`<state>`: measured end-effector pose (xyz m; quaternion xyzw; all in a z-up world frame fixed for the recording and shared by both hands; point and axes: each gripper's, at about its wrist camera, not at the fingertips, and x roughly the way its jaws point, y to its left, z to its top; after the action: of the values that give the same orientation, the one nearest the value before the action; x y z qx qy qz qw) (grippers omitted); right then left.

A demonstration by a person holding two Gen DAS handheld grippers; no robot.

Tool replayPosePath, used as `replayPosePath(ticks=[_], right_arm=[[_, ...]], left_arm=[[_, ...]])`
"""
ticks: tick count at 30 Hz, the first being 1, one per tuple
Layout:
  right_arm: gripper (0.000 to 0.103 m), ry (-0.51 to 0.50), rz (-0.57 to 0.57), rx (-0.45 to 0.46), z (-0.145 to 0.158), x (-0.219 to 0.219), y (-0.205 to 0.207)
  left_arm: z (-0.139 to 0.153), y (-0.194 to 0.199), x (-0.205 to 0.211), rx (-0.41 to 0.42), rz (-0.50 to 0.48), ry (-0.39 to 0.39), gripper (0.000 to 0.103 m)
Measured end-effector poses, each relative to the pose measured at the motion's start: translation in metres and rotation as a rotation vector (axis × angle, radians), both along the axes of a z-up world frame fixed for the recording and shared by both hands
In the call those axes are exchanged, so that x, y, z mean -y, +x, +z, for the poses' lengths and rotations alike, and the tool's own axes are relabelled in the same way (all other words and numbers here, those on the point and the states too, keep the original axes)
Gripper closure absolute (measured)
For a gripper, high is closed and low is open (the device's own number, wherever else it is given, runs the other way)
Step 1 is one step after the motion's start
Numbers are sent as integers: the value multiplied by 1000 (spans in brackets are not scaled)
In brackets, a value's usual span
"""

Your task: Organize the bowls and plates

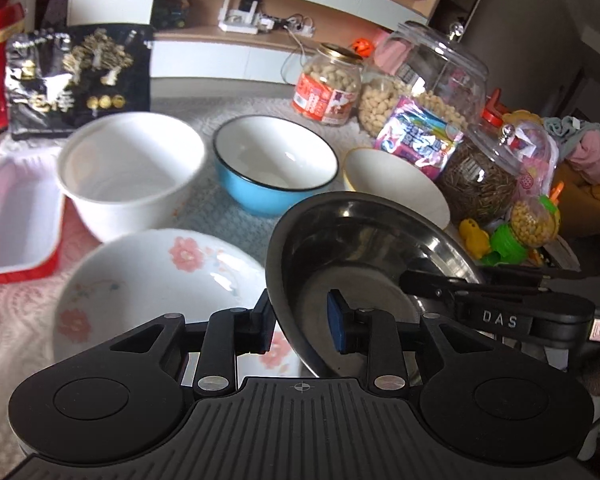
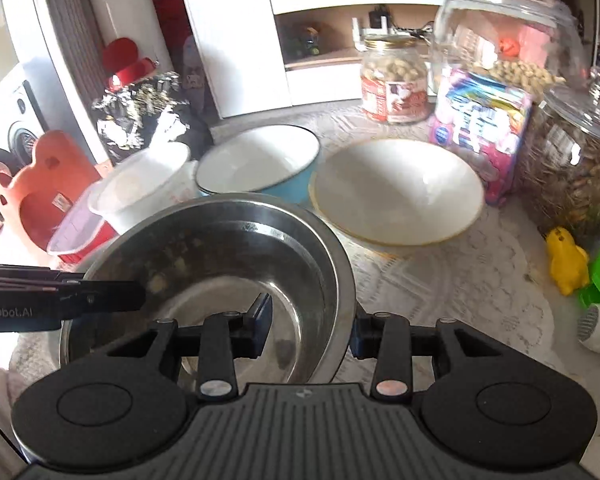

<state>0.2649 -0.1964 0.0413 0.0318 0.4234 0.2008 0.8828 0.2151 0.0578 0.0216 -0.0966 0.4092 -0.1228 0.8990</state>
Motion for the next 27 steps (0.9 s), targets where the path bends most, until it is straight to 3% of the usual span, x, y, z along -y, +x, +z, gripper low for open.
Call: replayPosePath(ticks=[3, 6, 9, 13, 16, 17, 18, 23, 27], right_arm=[[64, 19, 68, 0, 7, -42, 3], [64, -37, 146, 8, 1, -95, 1], [64, -98, 184, 2, -10, -133, 0], [64, -140, 188, -2, -21, -154, 0], [61, -179, 174, 35, -21, -158, -5], [58, -193, 175, 55, -20, -160, -7], [57, -209, 175, 80, -19, -162, -9], [51, -238, 171, 153, -9, -167, -12], [50, -256, 134, 121, -17, -171, -4]], left_arm=[[4, -17, -38, 9, 87, 23, 73], [-11, -27, -67, -1, 172, 64, 73], [-27, -28, -89, -35, 216, 57, 73], [-36, -22, -104, -67, 229, 61, 75], [-32, -25, -107, -32, 264, 136, 76], [-29, -27, -107, -16, 280, 162, 67], [-28, -27, -110, -4, 292, 164, 65], [-33, -25, -117, -31, 304, 116, 61], [-49, -21, -122, -108, 291, 13, 61]])
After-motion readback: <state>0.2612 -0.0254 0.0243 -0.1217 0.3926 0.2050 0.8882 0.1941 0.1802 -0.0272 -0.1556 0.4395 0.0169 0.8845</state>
